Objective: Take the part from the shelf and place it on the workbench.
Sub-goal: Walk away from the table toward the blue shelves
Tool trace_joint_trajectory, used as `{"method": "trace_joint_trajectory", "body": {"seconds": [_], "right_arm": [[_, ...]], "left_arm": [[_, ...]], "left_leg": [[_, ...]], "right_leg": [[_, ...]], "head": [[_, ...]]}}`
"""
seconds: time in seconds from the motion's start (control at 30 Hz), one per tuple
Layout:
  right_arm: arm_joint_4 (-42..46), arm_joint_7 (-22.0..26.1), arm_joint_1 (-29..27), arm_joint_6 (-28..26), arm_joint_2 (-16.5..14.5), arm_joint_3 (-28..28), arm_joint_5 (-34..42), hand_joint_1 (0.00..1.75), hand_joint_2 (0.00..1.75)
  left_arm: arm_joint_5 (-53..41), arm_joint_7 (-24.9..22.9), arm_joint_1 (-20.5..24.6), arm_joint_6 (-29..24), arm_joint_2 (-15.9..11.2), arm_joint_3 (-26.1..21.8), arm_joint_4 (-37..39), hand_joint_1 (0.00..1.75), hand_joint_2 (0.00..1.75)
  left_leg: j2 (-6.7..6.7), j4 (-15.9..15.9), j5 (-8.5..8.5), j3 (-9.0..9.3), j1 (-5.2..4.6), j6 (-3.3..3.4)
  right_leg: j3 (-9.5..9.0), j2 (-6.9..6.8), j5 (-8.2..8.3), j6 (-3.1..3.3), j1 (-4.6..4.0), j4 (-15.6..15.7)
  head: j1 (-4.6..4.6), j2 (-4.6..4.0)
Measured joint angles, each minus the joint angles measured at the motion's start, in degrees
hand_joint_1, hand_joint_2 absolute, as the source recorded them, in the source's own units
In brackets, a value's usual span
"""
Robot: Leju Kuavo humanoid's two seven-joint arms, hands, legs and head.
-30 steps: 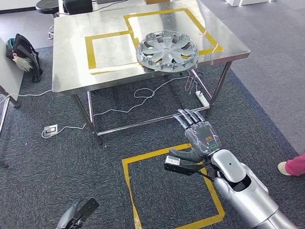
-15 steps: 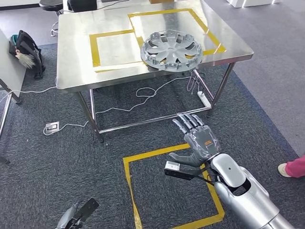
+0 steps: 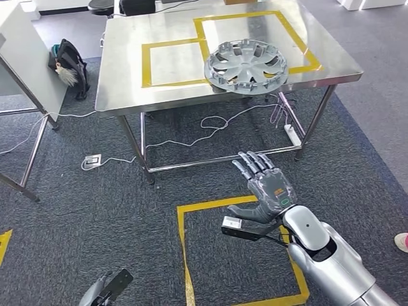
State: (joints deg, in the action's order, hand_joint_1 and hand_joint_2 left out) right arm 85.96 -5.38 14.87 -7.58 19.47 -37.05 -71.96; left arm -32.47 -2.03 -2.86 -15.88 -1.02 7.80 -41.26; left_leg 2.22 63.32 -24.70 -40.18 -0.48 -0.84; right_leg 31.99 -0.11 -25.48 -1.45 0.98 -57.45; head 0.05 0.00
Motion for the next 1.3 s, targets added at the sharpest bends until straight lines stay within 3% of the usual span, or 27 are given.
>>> {"method": "trace_joint_trajectory", "body": {"seconds": [0.07, 0.1, 0.13, 0.17, 0.23, 0.27, 0.3, 0.37, 0.4, 0.47, 0.53, 0.57, 0.6, 0.63, 0.7, 0.73, 0.8, 0.83, 0.9, 0.97, 1.03, 1.1, 1.13, 1.17, 1.2, 1.27, 1.3], "right_arm": [[0.0, 0.0, -0.1, 0.0, 0.0, 0.0, 0.0, 0.00, 0.00], [0.0, 0.0, -0.2, 0.0, 0.0, 0.0, 0.0, 0.00, 0.00], [0.0, 0.0, -0.2, 0.0, 0.0, 0.0, 0.0, 0.00, 0.00], [0.0, 0.0, -0.2, 0.0, 0.0, 0.0, 0.0, 0.00, 0.00], [0.0, 0.0, -0.2, 0.0, 0.0, 0.0, 0.0, 0.00, 0.00], [0.0, 0.0, -0.1, 0.0, 0.0, 0.1, 0.0, 0.00, 0.00], [0.0, 0.0, -0.1, 0.0, 0.1, 0.1, 0.0, 0.00, 0.00], [0.1, 0.0, 0.0, 0.0, 0.1, 0.1, 0.0, 0.00, 0.00], [0.1, 0.0, 0.0, 0.0, 0.1, 0.1, 0.0, 0.00, 0.00], [0.1, 0.0, 0.0, -0.1, 0.2, 0.1, 0.0, 0.00, 0.00], [0.1, 0.0, -0.1, -0.1, 0.3, 0.1, 0.0, 0.00, 0.00], [0.1, 0.0, -0.2, -0.1, 0.4, 0.1, 0.0, 0.00, 0.00], [0.1, 0.0, -0.3, -0.1, 0.4, 0.0, 0.0, 0.00, 0.00], [0.1, 0.0, -0.4, -0.1, 0.4, 0.0, 0.0, 0.00, 0.00], [0.1, 0.0, -0.4, -0.1, 0.4, 0.0, 0.0, 0.00, 0.00], [0.1, -0.1, -0.4, -0.1, 0.4, 0.1, 0.0, 0.00, 0.00], [0.1, -0.3, -0.5, -0.2, 0.5, 0.1, -0.1, 0.00, 0.00], [0.1, -0.4, -0.7, -0.2, 0.6, 0.1, -0.1, 0.00, 0.00], [0.1, -0.8, -1.0, -0.4, 0.6, 0.3, -0.1, 0.00, 0.00], [0.1, -1.2, -1.6, -0.7, 0.7, 0.7, -0.1, 0.00, 0.00], [0.2, -1.7, -2.8, -1.2, 0.9, 1.5, -0.2, 0.00, 0.00], [0.2, -2.6, -4.4, -1.5, 1.2, 2.5, -0.3, 0.00, 0.00], [0.2, -3.2, -5.3, -1.7, 1.4, 3.2, -0.4, 0.00, 0.00], [0.4, -3.8, -6.3, -2.0, 1.5, 4.0, -0.4, 0.00, 0.00], [0.6, -4.2, -7.2, -2.3, 1.6, 5.0, -0.4, 0.00, 0.00], [1.2, -4.5, -8.9, -2.9, 1.9, 7.1, -0.3, 0.00, 0.00], [1.5, -4.5, -9.6, -3.2, 2.1, 8.1, -0.2, 0.00, 0.00]], "left_arm": [[0.0, 0.0, 0.0, 0.0, 0.0, 0.1, 0.0, 0.00, 0.00], [0.0, 0.0, 0.0, 0.0, 0.0, 0.1, 0.0, 0.00, 0.00], [0.0, 0.0, -0.1, 0.0, 0.0, 0.1, 0.0, 0.00, 0.00], [0.0, 0.0, -0.1, 0.0, 0.0, 0.2, 0.0, 0.00, 0.00], [0.0, 0.0, 0.0, 0.0, 0.0, 0.2, -0.1, 0.00, 0.00], [0.0, 0.0, 0.1, 0.0, 0.0, 0.2, -0.2, 0.00, 0.00], [0.0, 0.0, 0.2, 0.0, 0.0, 0.2, -0.3, 0.00, 0.00], [0.0, 0.0, 0.1, 0.0, 0.0, 0.2, -0.3, 0.00, 0.00], [0.0, 0.0, 0.0, 0.0, 0.0, 0.2, -0.3, 0.00, 0.00], [0.0, 0.0, -0.1, 0.0, 0.0, 0.2, -0.4, 0.00, 0.00], [0.0, 0.0, 0.1, 0.0, 0.0, 0.2, -0.4, 0.00, 0.00], [0.0, 0.0, 0.1, 0.0, 0.0, 0.2, -0.4, 0.00, 0.00], [0.0, 0.0, 0.0, 0.0, 0.0, 0.2, -0.4, 0.00, 0.00], [0.0, 0.0, 0.0, 0.0, 0.0, 0.2, -0.4, 0.00, 0.00], [0.1, 0.0, -0.1, 0.0, 0.0, 0.2, -0.4, 0.00, 0.00], [0.1, 0.0, -0.1, 0.0, 0.0, 0.2, -0.4, 0.00, 0.00], [0.2, 0.0, 0.0, 0.0, 0.0, 0.2, -0.4, 0.00, 0.00], [0.2, 0.0, -0.1, -0.1, 0.0, 0.2, -0.4, 0.00, 0.00], [0.4, 0.0, -0.4, -0.1, -0.1, 0.3, -0.4, 0.00, 0.00], [0.6, 0.0, -0.7, -0.2, -0.1, 0.3, -0.5, 0.00, 0.00], [0.8, 0.0, -0.6, -0.3, -0.1, 0.3, -0.5, 0.00, 0.00], [1.1, -0.1, -0.7, -0.4, -0.1, 0.3, -0.6, 0.00, 0.00], [1.2, -0.2, -1.0, -0.4, -0.1, 0.3, -0.7, 0.00, 0.00], [1.2, -0.3, -1.2, -0.5, -0.1, 0.3, -0.9, 0.00, 0.00], [1.3, -0.4, -1.5, -0.6, -0.2, 0.3, -1.1, 0.00, 0.00], [1.3, -0.7, -1.8, -0.7, -0.3, 0.2, -1.7, 0.00, 0.00], [1.3, -0.9, -2.0, -0.7, -0.3, 0.2, -2.1, 0.00, 0.00]], "left_leg": [[-1.35, 7.7, -3.68, -3.18, 0.29, -0.44], [-1.54, 9.5, -4.22, -3.68, 0.41, -0.53], [-1.71, 9.1, -3.75, -3.01, 0.48, -0.54], [-2.14, 6.2, -2.42, -1.04, 0.50, -0.46], [-4.54, -2.0, 0.18, 4.17, 0.20, -0.10], [-5.49, -5.0, 0.83, 5.89, 0.02, 0.21], [-5.96, -6.6, 0.98, 6.66, -0.15, 0.51], [-4.74, -7.1, 1.08, 6.44, -0.29, 1.29], [-4.08, -7.2, 1.26, 6.41, -0.21, 1.65], [-2.78, -7.4, 1.69, 6.44, 0.09, 2.37], [-1.40, -7.5, 1.94, 6.29, 0.20, 2.77], [-0.63, -7.4, 2.02, 6.19, 0.17, 2.89], [0.20, -7.4, 2.08, 6.12, 0.14, 2.92], [1.05, -7.4, 2.15, 6.09, 0.12, 2.91], [2.78, -7.3, 2.29, 6.11, 0.20, 2.72], [3.61, -7.2, 2.36, 6.01, 0.17, 2.51], [5.09, -7.1, 2.58, 5.56, 0.20, 1.94], [5.79, -7.1, 2.80, 5.28, 0.28, 1.53], [6.51, -7.2, 3.15, 4.82, 0.55, 0.81], [3.73, -4.7, 1.58, 3.49, 0.42, 0.25], [-0.23, 2.1, -2.21, 0.18, 0.36, -0.23], [-1.49, 8.8, -4.82, -2.92, 0.59, -0.56], [-1.65, 9.6, -4.70, -3.12, 0.67, -0.62], [-1.81, 8.1, -3.63, -2.11, 0.71, -0.59], [-2.36, 4.6, -1.98, 0.04, 0.68, -0.46], [-5.24, -3.4, 0.29, 4.87, 0.36, 0.08], [-6.25, -5.9, 0.67, 6.30, 0.18, 0.44]], "right_leg": [[0.44, -1.37, 0.17, 0.15, -0.08, 0.0], [0.62, -2.09, 0.26, 0.14, -0.10, 0.0], [0.74, -2.83, 0.34, 0.09, -0.10, 0.0], [0.77, -3.54, 0.40, 0.01, -0.11, 0.0], [0.72, -4.84, 0.40, -0.30, -0.30, -0.1], [0.71, -5.45, 0.38, -0.57, -0.46, -0.1], [0.67, -6.04, 0.37, -0.87, -0.61, -0.1], [0.44, -7.22, 0.42, -1.57, -0.65, 0.2], [0.43, -6.81, 0.21, -1.92, -0.54, 0.0], [1.65, -3.83, -1.86, -2.47, -0.34, -2.9], [5.11, -0.70, -5.76, -2.64, -0.32, -10.6], [6.98, -0.17, -7.27, -2.64, -0.37, -14.5], [8.15, 0.01, -7.79, -2.62, -0.42, -16.8], [8.24, 0.09, -7.17, -2.55, -0.44, -16.9], [5.03, 1.15, -3.36, -2.39, -0.29, -10.3], [2.89, 2.85, -1.88, -2.36, -0.04, -5.9], [0.01, 5.40, -0.62, -2.20, 0.31, -0.5], [-0.28, 5.70, -0.81, -1.99, 0.29, 0.0], [-0.37, 4.16, -0.47, -1.27, 0.14, 0.1], [-0.49, 2.51, -0.18, -0.54, 0.20, 0.4], [-0.49, 0.71, -0.15, -0.16, 0.11, 0.5], [-0.41, -1.18, -0.21, -0.10, 0.01, 0.5], [-0.39, -2.09, -0.23, -0.10, 0.00, 0.5], [-0.41, -2.95, -0.27, -0.15, 0.00, 0.5], [-0.48, -3.78, -0.31, -0.24, -0.01, 0.5], [-0.70, -5.21, -0.56, -0.69, -0.25, 0.5], [-0.85, -5.87, -0.70, -1.01, -0.41, 0.5]], "head": [[-0.11, 0.00], [-0.12, 0.00], [-0.12, 0.00], [-0.12, 0.00], [-0.16, 0.00], [-0.11, 0.00], [-0.11, 0.00], [-0.08, 0.00], [-0.08, 0.00], [0.06, 0.00], [0.27, 0.00], [0.33, 0.00], [0.33, 0.00], [0.33, 0.00], [0.33, 0.00], [0.33, 0.00], [0.27, 0.00], [0.25, 0.00], [0.26, 0.00], [-0.02, 0.00], [-0.32, 0.00], [-0.33, 0.00], [-0.32, 0.00], [-0.34, 0.00], [-0.33, 0.00], [-0.32, 0.00], [-0.25, 0.00]]}}
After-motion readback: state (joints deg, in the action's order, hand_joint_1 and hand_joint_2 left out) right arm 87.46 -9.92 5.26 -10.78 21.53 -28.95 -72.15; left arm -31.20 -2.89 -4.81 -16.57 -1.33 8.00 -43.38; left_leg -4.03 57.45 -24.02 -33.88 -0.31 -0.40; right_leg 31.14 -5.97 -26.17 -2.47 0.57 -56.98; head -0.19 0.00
